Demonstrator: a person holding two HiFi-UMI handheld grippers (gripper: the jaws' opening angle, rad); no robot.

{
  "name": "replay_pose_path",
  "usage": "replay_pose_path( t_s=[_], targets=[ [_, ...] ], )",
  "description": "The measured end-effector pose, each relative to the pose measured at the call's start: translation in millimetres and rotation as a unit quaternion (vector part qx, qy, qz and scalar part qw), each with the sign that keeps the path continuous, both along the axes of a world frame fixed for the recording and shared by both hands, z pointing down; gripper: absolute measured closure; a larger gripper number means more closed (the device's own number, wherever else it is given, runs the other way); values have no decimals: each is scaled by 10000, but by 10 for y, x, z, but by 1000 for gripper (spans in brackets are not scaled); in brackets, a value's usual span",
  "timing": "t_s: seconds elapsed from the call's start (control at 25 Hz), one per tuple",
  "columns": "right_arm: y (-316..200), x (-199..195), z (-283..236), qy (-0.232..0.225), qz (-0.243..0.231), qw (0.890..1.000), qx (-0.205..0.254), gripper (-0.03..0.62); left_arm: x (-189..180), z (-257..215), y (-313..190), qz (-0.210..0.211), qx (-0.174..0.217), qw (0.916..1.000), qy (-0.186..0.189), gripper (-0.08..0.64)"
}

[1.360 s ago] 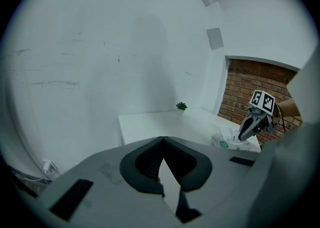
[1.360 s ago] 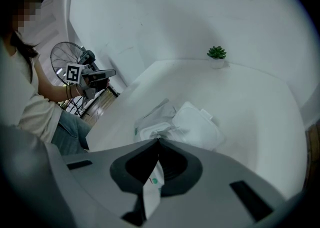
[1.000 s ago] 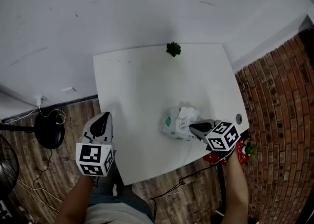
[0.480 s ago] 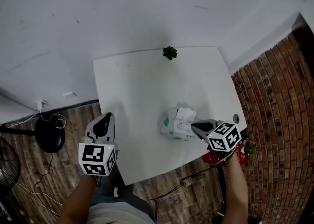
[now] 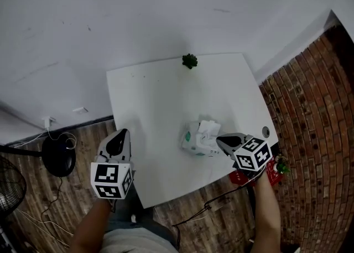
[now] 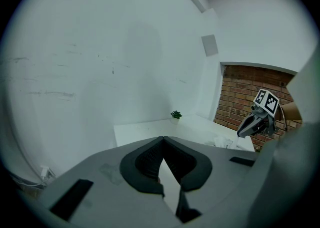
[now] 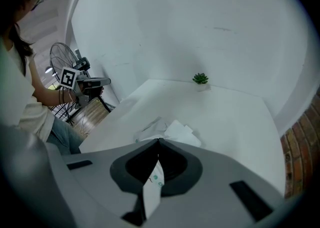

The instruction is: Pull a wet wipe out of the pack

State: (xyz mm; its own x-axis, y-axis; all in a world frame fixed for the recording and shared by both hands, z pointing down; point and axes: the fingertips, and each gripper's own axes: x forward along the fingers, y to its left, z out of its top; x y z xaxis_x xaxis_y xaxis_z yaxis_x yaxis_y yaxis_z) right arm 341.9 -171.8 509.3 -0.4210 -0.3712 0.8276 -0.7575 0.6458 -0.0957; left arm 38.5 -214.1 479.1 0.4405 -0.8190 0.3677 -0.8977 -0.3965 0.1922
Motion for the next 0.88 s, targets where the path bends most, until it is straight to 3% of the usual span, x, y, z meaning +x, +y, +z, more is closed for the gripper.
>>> replay_pose_path(
  t_s=[0.88],
  targets=[
    [68, 90, -328, 71, 206, 9988, 437, 591, 33, -200, 88, -37, 175, 9998, 106, 560]
  ],
)
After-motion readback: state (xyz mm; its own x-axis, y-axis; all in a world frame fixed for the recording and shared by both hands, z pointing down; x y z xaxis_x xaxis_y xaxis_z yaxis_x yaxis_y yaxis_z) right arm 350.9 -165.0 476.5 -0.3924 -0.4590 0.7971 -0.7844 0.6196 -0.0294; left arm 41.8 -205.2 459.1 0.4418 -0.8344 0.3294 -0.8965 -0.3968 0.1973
